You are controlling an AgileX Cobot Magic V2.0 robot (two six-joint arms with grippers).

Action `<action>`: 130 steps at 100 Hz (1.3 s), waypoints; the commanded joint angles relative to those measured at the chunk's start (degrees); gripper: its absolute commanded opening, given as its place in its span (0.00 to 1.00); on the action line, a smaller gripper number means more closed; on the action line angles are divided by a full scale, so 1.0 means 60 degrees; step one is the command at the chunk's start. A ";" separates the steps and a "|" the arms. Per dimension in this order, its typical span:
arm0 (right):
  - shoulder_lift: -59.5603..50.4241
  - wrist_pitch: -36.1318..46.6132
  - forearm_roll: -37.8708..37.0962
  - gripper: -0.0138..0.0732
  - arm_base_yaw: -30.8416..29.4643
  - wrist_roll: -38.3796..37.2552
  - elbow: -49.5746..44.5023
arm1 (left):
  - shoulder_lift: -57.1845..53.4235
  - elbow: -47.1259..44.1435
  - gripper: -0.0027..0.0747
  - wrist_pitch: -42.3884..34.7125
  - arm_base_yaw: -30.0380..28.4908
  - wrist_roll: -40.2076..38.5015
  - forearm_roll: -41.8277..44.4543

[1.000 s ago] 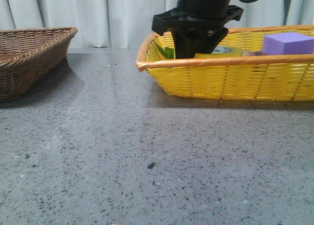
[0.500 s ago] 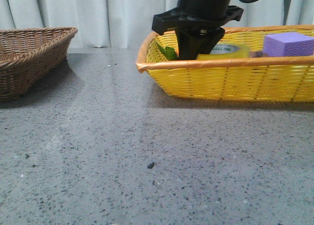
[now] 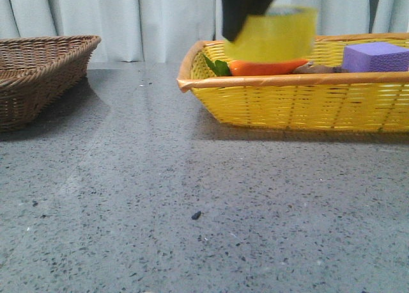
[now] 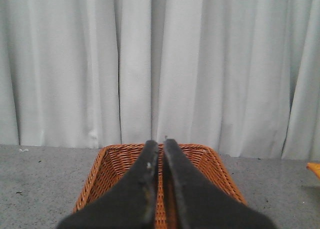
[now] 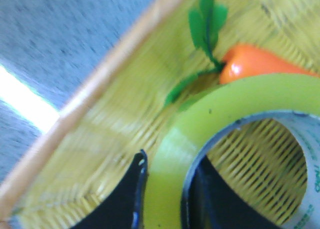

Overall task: Transfer tape with both arms
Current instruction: 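Lift the tape roll with the right gripper and set it beside the brown basket, then open the right gripper and raise it away from the tape roll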

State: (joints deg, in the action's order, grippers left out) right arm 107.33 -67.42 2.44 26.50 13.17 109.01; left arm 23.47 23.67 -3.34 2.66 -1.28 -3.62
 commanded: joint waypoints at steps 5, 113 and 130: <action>-0.0613 0.0008 -0.0067 0.12 0.0683 0.0148 0.1141 | 0.0115 0.0364 0.01 -0.0765 -0.0019 -0.0098 -0.0044; 0.1330 -0.0005 0.0067 0.12 0.3842 0.0148 0.1580 | 0.0115 0.0364 0.01 -0.0765 -0.0019 -0.0098 -0.0044; 0.1470 -0.0005 0.0088 0.12 0.3842 0.0148 0.1580 | 0.0115 0.0364 0.01 -0.0765 -0.0019 -0.0098 -0.0044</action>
State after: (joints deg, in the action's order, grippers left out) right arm 119.45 -69.84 3.22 49.61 13.28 116.36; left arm 23.47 23.67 -3.34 2.66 -1.31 -3.62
